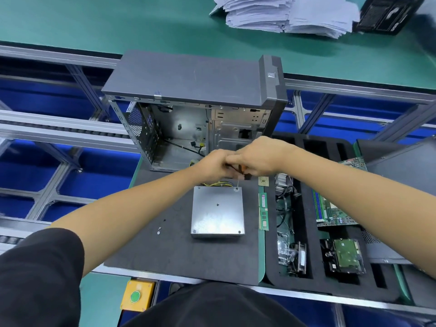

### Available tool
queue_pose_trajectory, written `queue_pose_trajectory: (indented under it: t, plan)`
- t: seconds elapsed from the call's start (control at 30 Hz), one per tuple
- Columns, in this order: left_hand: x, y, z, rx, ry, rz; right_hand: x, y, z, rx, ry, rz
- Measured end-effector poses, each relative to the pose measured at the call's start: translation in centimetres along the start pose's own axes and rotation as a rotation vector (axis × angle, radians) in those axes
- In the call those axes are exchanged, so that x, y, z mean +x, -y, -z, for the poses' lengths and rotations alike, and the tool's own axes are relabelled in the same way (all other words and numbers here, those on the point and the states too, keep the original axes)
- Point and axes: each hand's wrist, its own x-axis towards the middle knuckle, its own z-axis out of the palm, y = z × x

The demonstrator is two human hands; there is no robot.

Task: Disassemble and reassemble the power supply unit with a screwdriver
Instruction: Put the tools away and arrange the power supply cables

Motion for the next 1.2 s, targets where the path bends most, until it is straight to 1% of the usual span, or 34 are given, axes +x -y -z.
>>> queue_pose_trajectory:
  t: [0.03, 0.1, 0.2, 0.3, 0.4, 0.5, 0.6, 0.63, 0.7, 0.8, 0.87, 0.93, 1.03, 1.13, 1.2]
  plan:
    - [-0.2, -0.1, 0.1, -0.018, 0.013, 0.008, 0.0, -0.2, 0.0, -0.024, -0.001, 0.003]
    - [-0.4, -0.4, -0.2, -0.046, -0.036, 0.033, 0.1, -0.3, -0.3, -0.085, 0.000, -0.063]
    - [-0.1, -0.6, -0.8, 0.089, -0.112, 0.102, 0.4, 0.3, -0.8, -0.136, 0.022, -0.138]
    - [0.2, -0.3, -0.7, 0.035, -0.093, 0.108, 0.2, 0.0, -0.4, -0.082, -0.037, -0.107]
    - [-0.1, -0.4, -0.3, -0.010, -0.007, 0.020, 0.0, -0.6, 0.3, -0.053, -0.012, 0.010]
    - [0.0, -1.0, -0.3, -0.084, -0.044, 0.009, 0.2, -0.8, 0.2, -0.076, 0.031, -0.052]
    - [0.7, -0.7, -0.6, 0.046, -0.089, 0.010, 0.2, -0.4, -0.1, -0.123, 0.030, -0.122]
    - [0.7, -0.6, -0.5, 0.035, -0.083, 0.008, 0.2, -0.4, -0.2, -0.129, 0.009, -0.115]
    - [0.7, -0.1, -0.3, -0.022, -0.036, -0.009, 0.0, -0.6, -0.3, -0.083, -0.038, -0.069]
    - [0.5, -0.4, 0.2, -0.013, 0.033, 0.013, -0.3, -0.9, -0.1, -0.053, 0.012, 0.066]
    - [0.6, -0.5, 0.2, -0.056, 0.043, 0.005, -0.1, -0.8, -0.3, -0.080, 0.008, 0.008]
    - [0.6, -0.3, -0.2, -0.099, 0.009, -0.001, 0.2, -0.6, -0.3, -0.100, 0.011, -0.080]
    - [0.9, 0.1, -1.2, -0.036, -0.078, 0.053, 0.6, -0.2, -0.8, -0.138, 0.034, -0.143]
    - [1.0, 0.2, -0.8, -0.047, -0.094, 0.069, 0.3, -0.3, -0.7, -0.042, -0.020, -0.123]
    - [0.6, 0.4, -0.3, -0.092, -0.047, 0.048, 0.2, -0.4, -0.4, -0.004, -0.033, -0.036]
